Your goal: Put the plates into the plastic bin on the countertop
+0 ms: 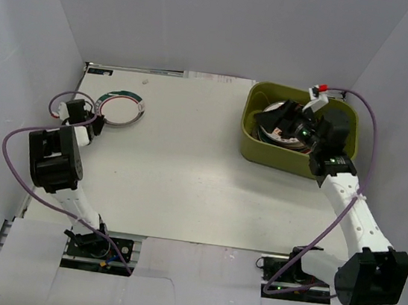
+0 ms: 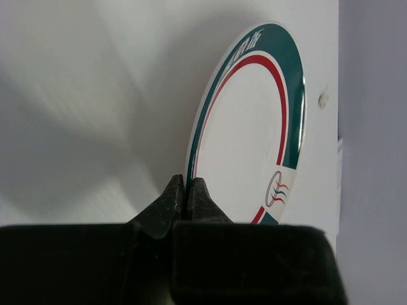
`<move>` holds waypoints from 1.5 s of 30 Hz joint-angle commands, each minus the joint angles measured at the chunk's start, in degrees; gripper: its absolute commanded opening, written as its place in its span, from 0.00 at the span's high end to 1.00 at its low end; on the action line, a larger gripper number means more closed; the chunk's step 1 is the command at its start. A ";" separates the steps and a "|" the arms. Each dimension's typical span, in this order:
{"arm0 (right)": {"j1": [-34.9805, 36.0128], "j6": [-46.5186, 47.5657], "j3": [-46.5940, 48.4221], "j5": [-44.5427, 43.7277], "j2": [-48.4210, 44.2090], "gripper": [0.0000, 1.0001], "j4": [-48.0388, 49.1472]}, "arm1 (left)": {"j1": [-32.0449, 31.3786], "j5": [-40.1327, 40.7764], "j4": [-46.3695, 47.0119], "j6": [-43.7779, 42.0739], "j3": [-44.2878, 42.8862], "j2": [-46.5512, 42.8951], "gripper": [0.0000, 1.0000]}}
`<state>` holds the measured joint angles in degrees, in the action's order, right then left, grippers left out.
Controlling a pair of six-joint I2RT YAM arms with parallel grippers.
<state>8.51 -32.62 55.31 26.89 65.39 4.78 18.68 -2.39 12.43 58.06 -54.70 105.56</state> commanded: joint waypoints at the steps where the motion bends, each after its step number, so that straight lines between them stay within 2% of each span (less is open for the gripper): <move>1: 6.76 0.36 4.71 1.93 4.11 0.06 3.66 | -3.19 -8.84 1.80 0.99 5.54 -11.21 1.00; 5: 13.79 0.10 9.37 -0.61 9.58 0.10 2.08 | -7.16 -15.96 5.06 3.28 10.57 -21.78 1.00; 10: 18.20 1.07 14.73 -5.00 16.25 0.10 -1.42 | -12.34 -24.49 5.77 3.28 13.91 -32.93 1.00; 19: 21.46 0.37 18.78 -4.57 24.17 0.10 -2.05 | -21.84 -33.02 6.65 2.67 14.79 -39.29 1.00; 21: 21.54 -0.07 18.52 -4.48 24.61 0.01 -1.79 | -22.71 -34.34 7.08 2.14 14.36 -39.90 1.00; 22: 21.55 -0.16 18.17 -5.18 24.53 0.08 -1.61 | -22.81 -34.95 7.26 1.97 14.01 -40.08 1.00; 23: 21.46 -0.25 17.21 -6.14 24.27 0.35 -1.44 | -22.98 -35.92 7.35 1.27 13.66 -40.25 1.00; 24: 21.46 -0.16 16.68 -7.28 23.22 0.56 -1.26 | -23.33 -36.27 7.18 0.83 12.96 -40.78 1.00; 25: 21.46 0.01 16.41 -10.08 22.60 0.73 -1.52 | -23.42 -36.63 6.91 0.21 12.60 -40.96 0.94; 26: 21.20 0.28 15.97 -11.41 21.90 0.91 -1.61 | -23.51 -36.89 6.30 -0.49 12.08 -41.22 0.83; 27: 20.85 0.80 15.97 -12.64 20.41 0.92 -2.39 | -23.60 -36.89 3.77 -2.50 11.03 -41.40 0.54; 28: 19.28 1.68 16.06 -14.40 19.70 0.92 -2.84 | -23.60 -36.72 2.09 -3.82 10.49 -42.01 0.42; 29: 18.22 1.94 16.23 -14.68 19.00 0.92 -3.28 | -23.77 -36.20 -1.32 -7.14 9.88 -42.36 0.20; 31: 12.71 2.47 16.41 -14.15 17.24 0.92 -4.42 | -24.04 -35.67 -5.20 -10.76 8.56 -43.50 0.03; 33: 7.77 2.74 15.45 -14.41 15.31 0.92 -4.69 | -24.47 -35.40 -11.24 -16.45 8.03 -45.08 0.02; 34: 3.05 3.17 15.01 -15.02 14.95 0.92 -4.69 | -24.74 -34.88 -13.02 -18.49 7.94 -45.79 0.02; 37: -5.40 4.84 14.30 -14.50 15.30 0.92 -8.98 | -27.63 -31.02 -21.64 -26.05 7.94 -48.33 0.02; 40: -10.59 6.34 13.77 -16.34 16.96 0.92 -10.57 | -30.36 -28.38 -25.69 -30.27 9.25 -49.74 0.02; 45: -14.39 7.75 14.47 -18.89 22.23 0.92 -11.89 | -33.35 -23.81 -27.81 -33.27 10.66 -51.33 0.02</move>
<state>-5.37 -26.48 69.38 8.69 85.80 -7.57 -13.72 -30.30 -11.14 29.71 -44.91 55.83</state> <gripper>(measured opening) 0.121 0.976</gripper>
